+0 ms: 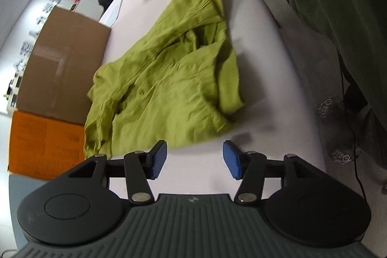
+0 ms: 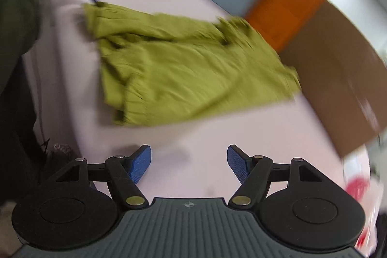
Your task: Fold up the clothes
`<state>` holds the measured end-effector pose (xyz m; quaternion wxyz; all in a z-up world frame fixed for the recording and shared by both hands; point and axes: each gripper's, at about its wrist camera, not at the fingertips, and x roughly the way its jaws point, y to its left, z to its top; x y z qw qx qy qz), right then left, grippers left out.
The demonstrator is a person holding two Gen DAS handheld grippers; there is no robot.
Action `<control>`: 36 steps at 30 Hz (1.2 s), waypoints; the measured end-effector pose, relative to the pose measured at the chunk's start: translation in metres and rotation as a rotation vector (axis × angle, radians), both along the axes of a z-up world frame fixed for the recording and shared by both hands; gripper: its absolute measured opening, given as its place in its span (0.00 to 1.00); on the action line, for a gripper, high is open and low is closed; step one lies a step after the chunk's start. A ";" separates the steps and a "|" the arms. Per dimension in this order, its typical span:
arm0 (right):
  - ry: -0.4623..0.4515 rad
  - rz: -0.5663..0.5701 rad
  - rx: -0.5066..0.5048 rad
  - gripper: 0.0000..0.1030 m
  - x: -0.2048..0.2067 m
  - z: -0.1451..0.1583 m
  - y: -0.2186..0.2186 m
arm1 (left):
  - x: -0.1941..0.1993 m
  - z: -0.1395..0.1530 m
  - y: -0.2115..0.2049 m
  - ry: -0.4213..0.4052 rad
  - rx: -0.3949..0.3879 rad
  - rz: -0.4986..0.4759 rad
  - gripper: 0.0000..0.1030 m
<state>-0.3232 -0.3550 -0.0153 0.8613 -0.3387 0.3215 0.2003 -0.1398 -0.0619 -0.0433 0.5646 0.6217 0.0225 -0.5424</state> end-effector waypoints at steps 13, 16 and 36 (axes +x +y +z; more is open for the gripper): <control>0.134 0.189 0.153 0.16 0.064 0.009 0.027 | 0.000 -0.003 -0.011 -0.017 -0.079 -0.035 0.01; 0.201 0.121 0.295 0.16 0.083 0.026 0.018 | 0.004 0.002 -0.009 -0.002 -0.116 -0.029 0.01; 0.233 -0.702 0.911 0.53 0.310 0.018 -0.131 | 0.243 0.008 -0.151 0.120 -0.251 0.957 0.29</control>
